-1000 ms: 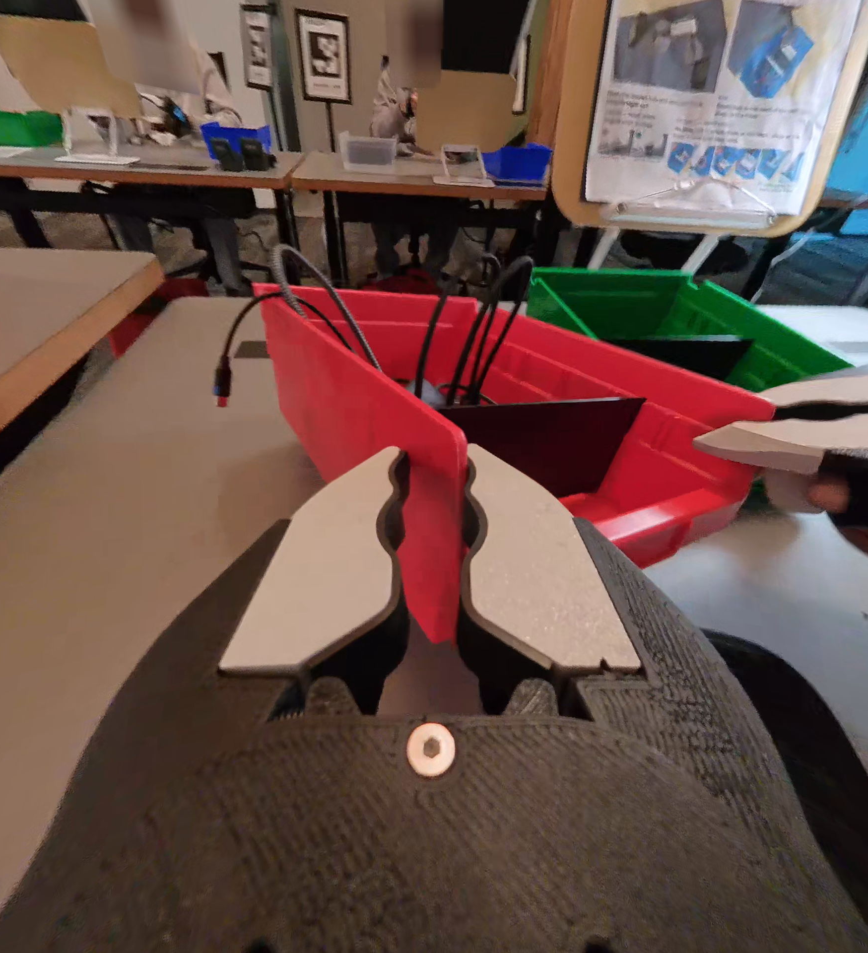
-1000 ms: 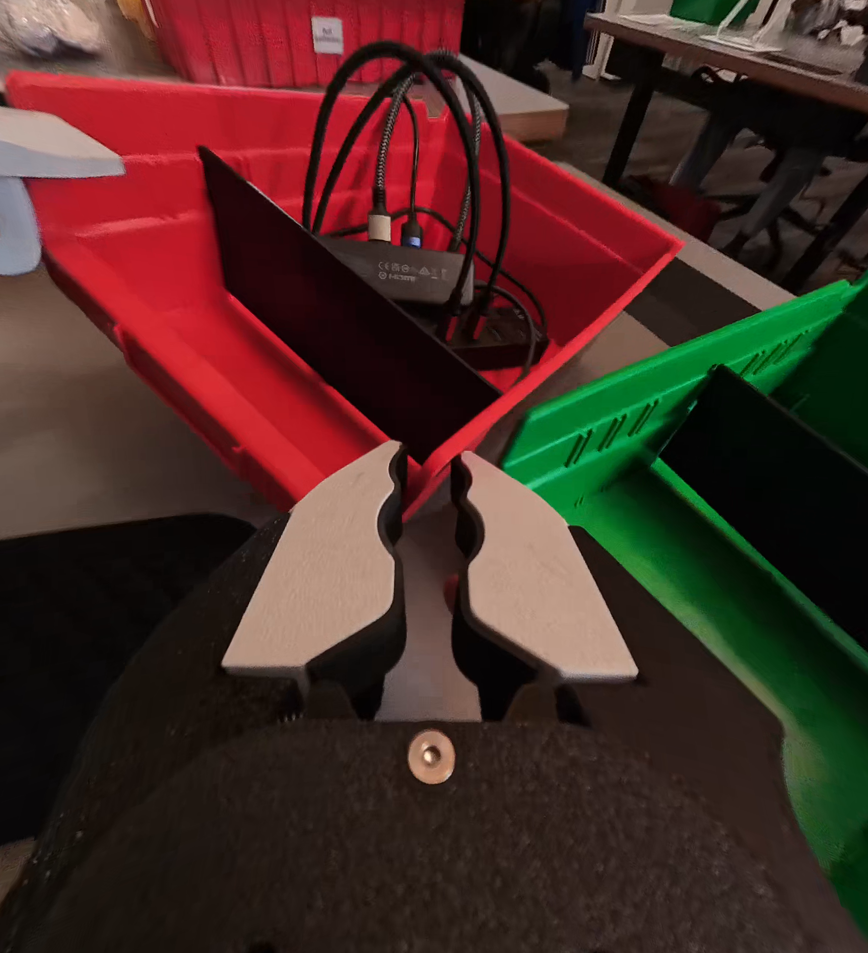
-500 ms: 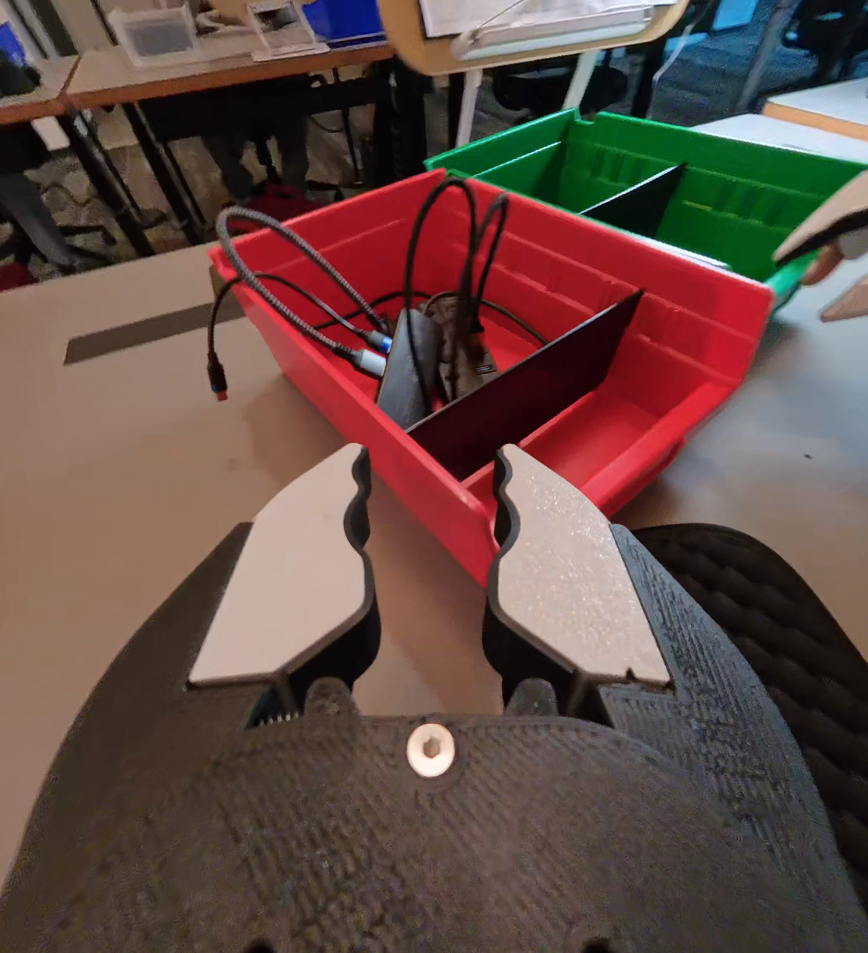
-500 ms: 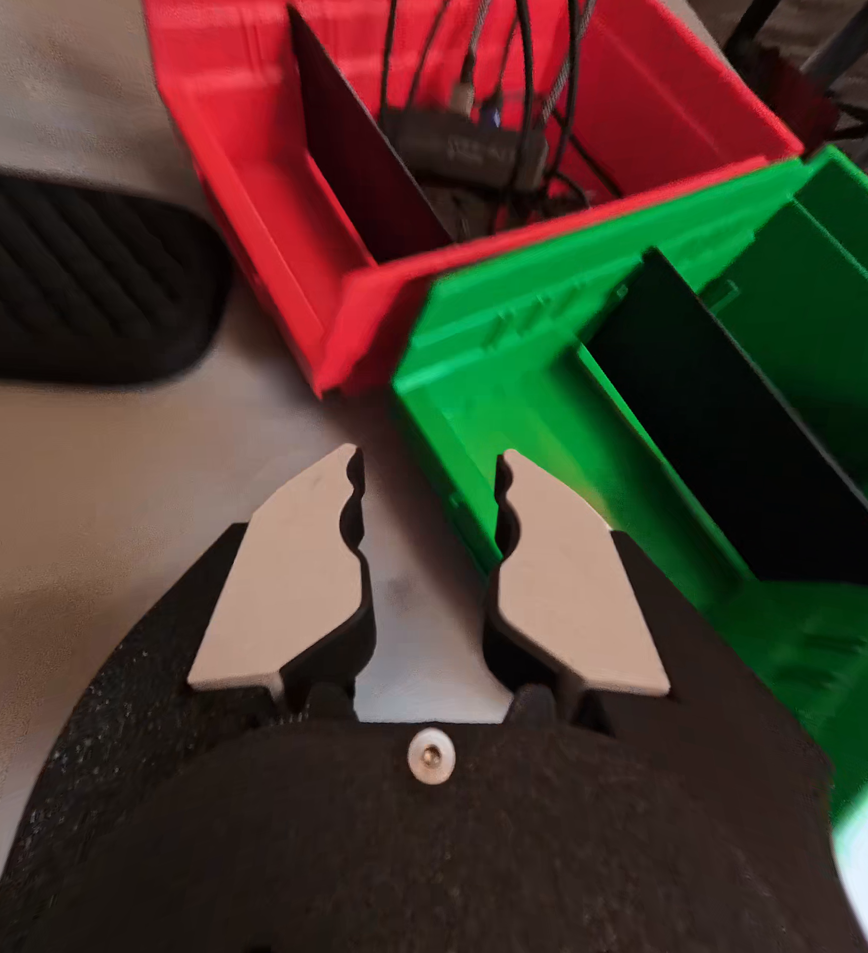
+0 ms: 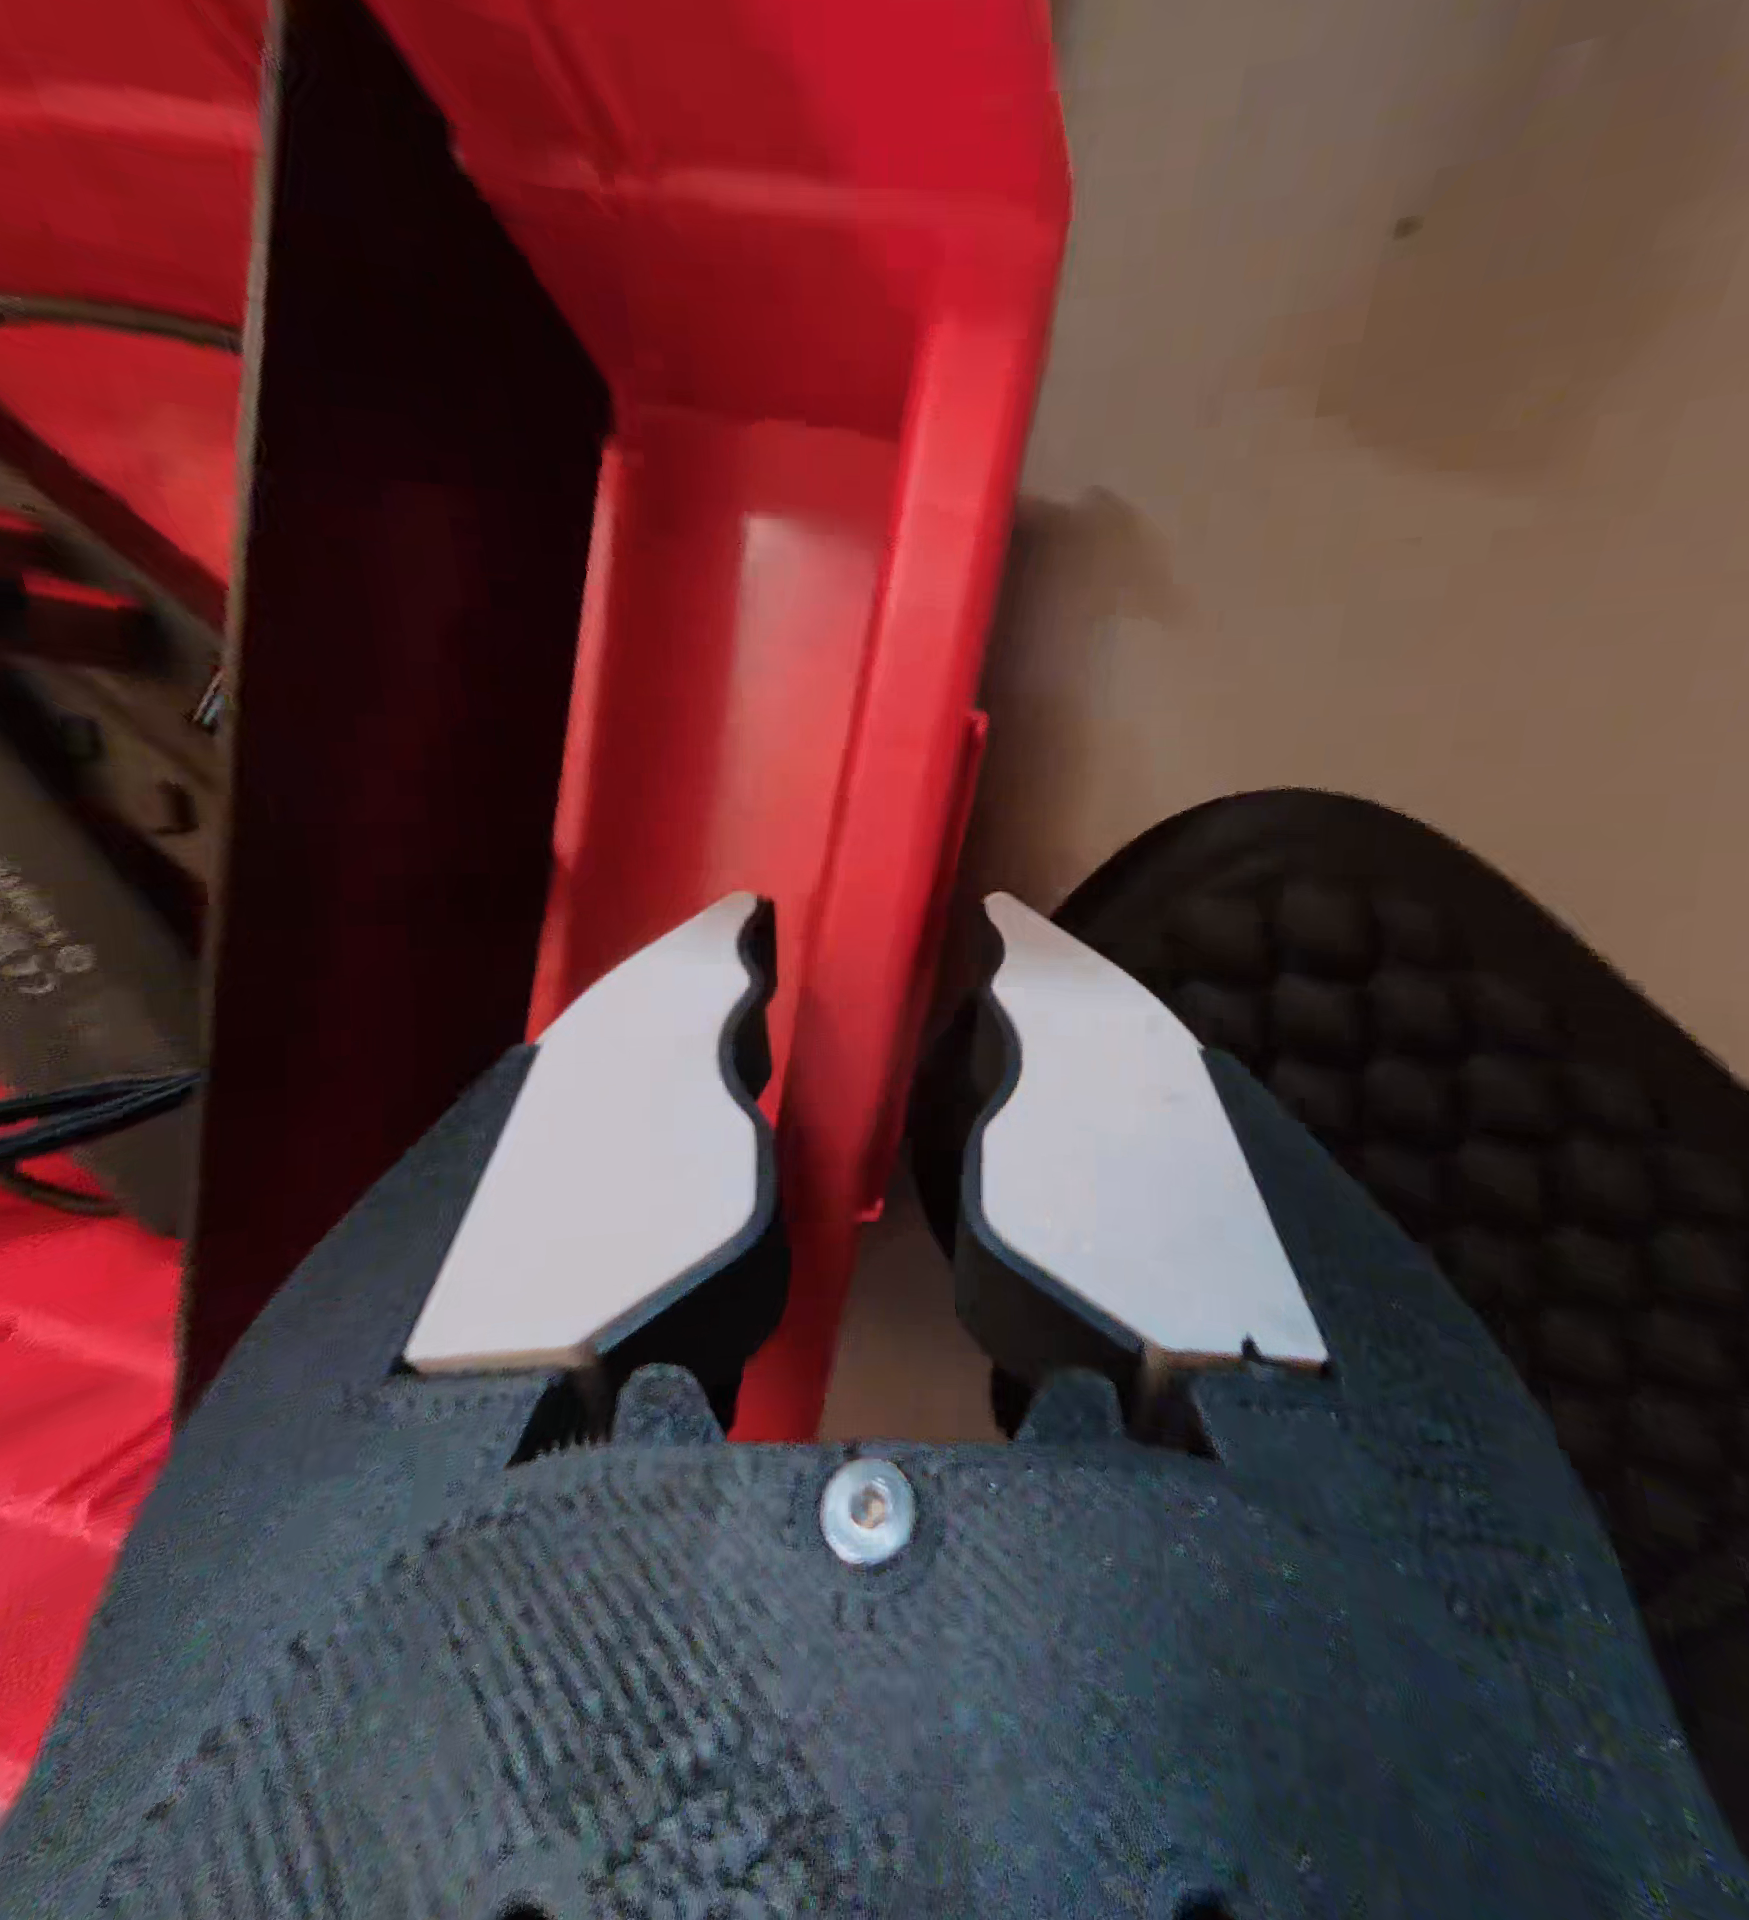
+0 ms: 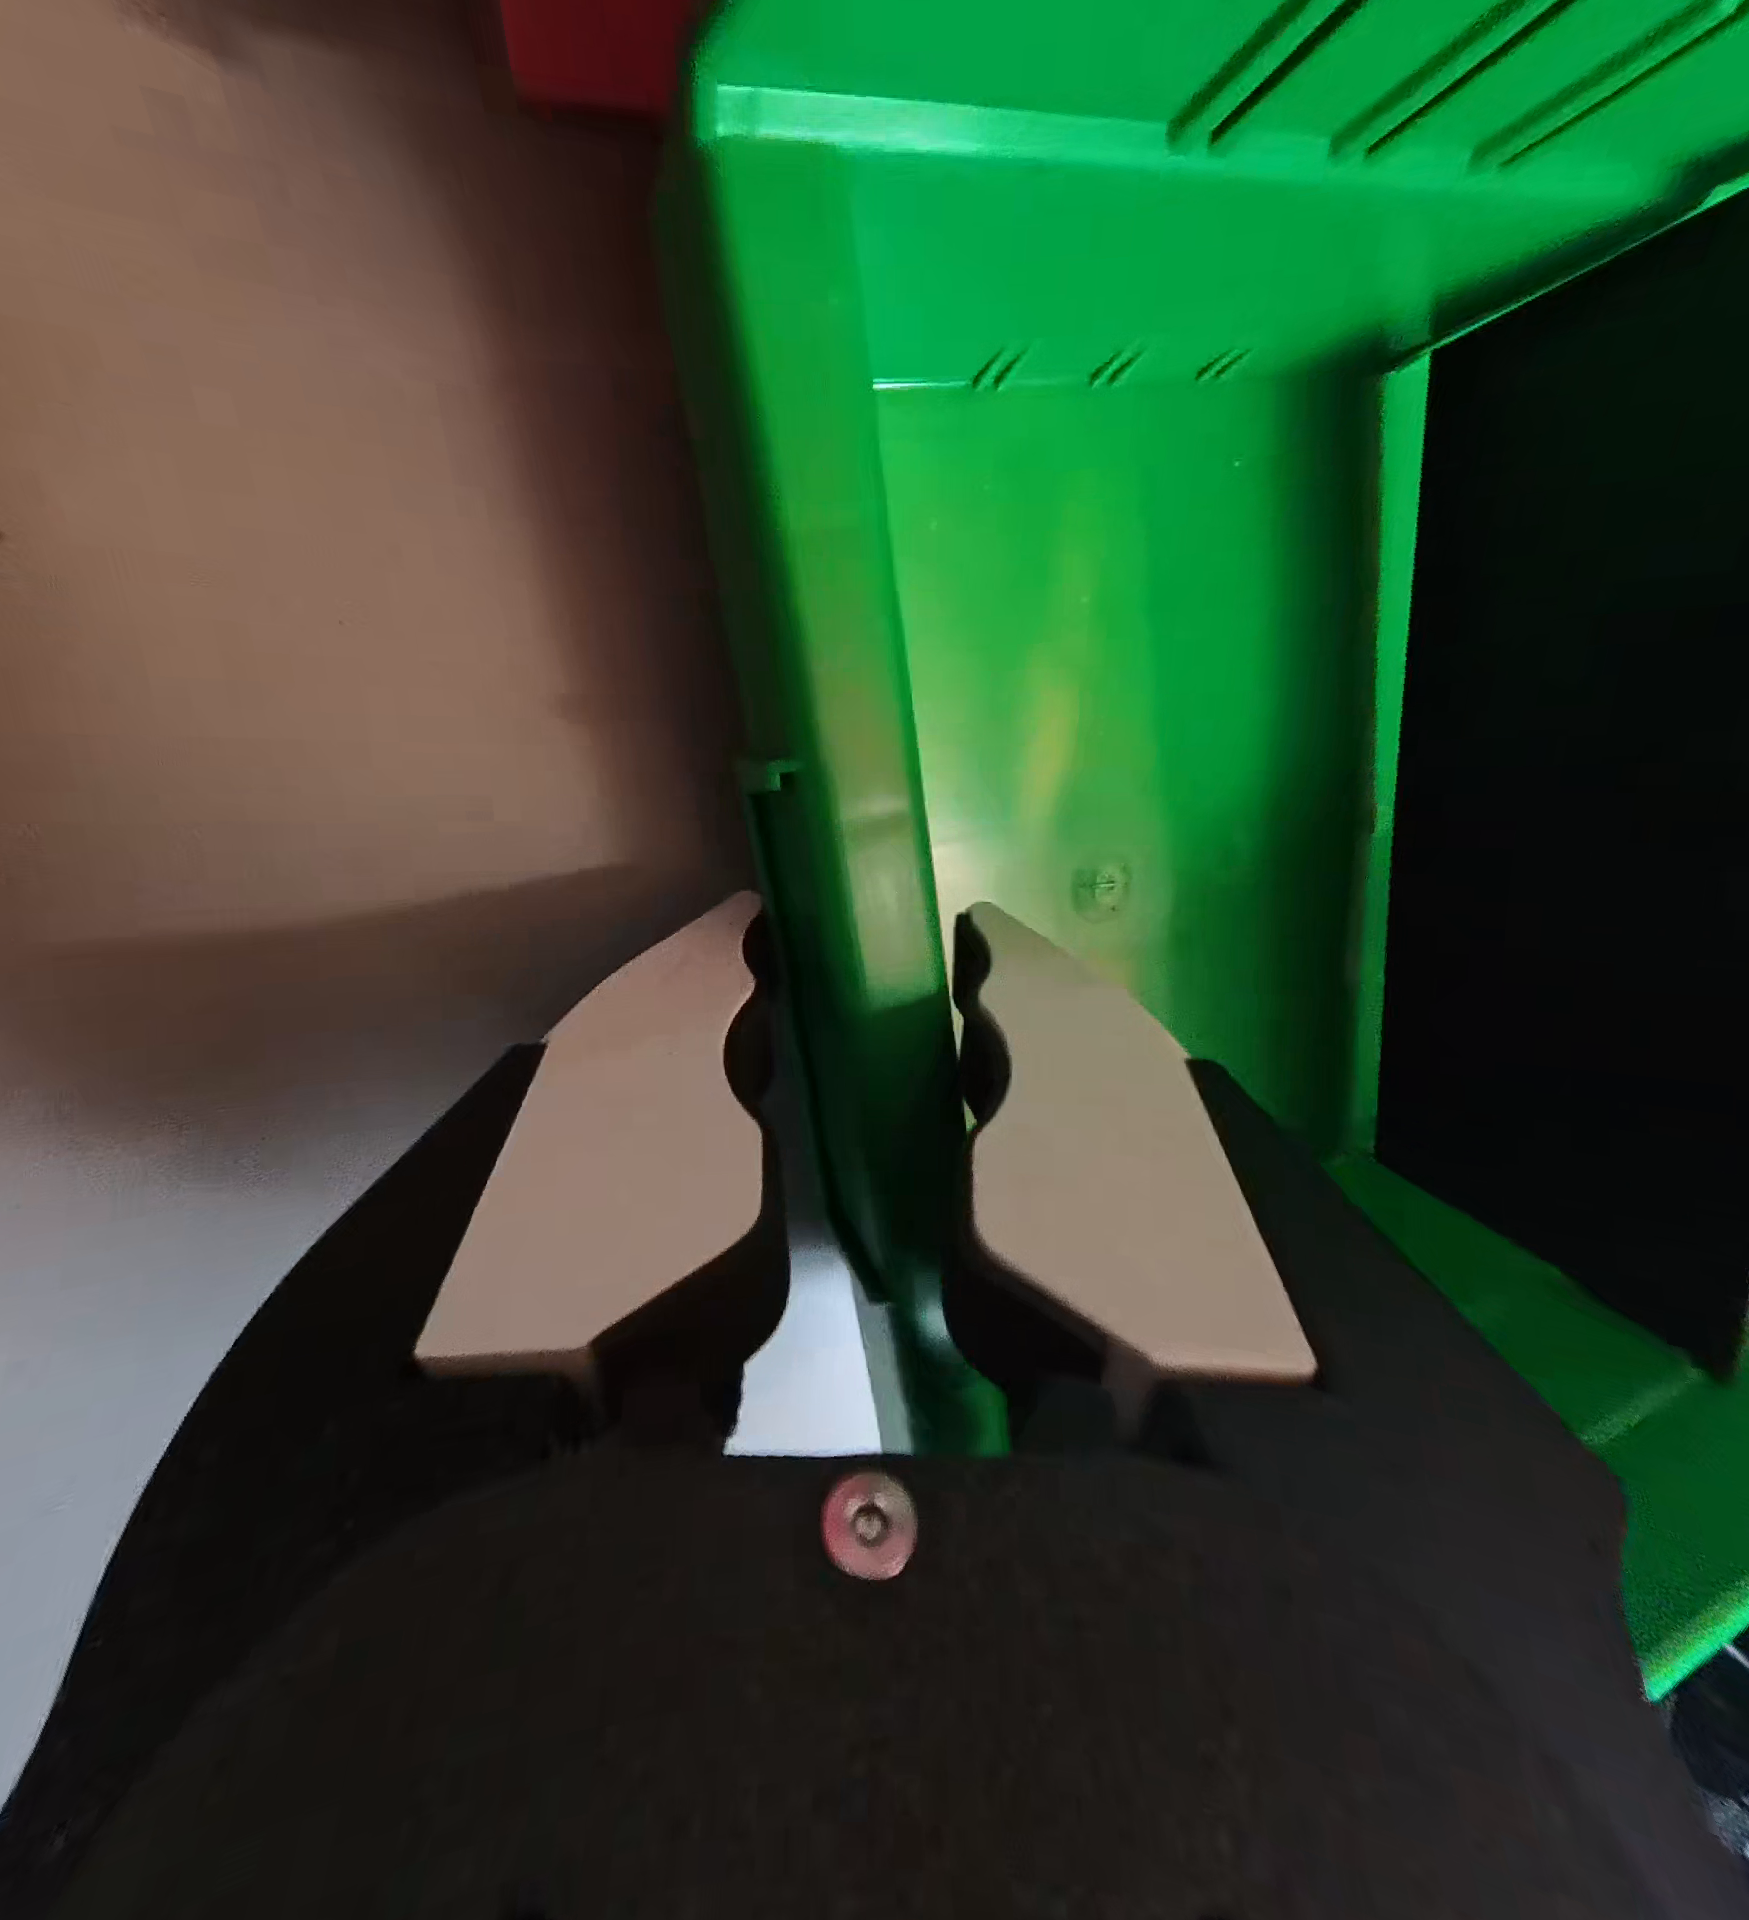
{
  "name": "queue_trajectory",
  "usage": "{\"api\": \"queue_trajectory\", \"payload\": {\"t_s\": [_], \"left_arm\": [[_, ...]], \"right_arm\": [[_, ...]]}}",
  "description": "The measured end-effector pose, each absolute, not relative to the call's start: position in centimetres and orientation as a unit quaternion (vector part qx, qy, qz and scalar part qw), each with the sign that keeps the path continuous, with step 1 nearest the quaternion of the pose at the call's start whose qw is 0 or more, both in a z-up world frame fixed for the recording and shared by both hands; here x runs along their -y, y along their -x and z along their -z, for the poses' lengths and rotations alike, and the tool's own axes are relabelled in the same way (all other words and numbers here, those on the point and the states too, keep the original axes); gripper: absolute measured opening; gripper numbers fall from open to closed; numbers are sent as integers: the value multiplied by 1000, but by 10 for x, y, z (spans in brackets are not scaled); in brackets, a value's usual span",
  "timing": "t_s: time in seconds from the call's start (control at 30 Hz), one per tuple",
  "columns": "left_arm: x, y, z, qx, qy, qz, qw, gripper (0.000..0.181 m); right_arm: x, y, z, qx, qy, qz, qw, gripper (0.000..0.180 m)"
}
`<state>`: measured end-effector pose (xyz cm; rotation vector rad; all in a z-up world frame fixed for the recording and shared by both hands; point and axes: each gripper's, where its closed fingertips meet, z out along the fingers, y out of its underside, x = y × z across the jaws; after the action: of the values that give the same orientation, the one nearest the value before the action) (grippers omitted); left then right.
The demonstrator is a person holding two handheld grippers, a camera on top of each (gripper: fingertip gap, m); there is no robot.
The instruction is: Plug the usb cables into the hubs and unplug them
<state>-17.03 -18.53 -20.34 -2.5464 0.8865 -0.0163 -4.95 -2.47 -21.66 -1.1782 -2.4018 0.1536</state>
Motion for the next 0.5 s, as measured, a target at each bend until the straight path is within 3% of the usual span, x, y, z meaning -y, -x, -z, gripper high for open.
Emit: {"api": "queue_trajectory", "payload": {"t_s": [0.03,0.5], "left_arm": [[184,172,204,-325,920,-4,220,31],[169,172,203,-261,927,-39,265,32]], "right_arm": [[25,44,217,871,432,-56,229,32],[-16,-82,215,779,568,3,265,31]]}}
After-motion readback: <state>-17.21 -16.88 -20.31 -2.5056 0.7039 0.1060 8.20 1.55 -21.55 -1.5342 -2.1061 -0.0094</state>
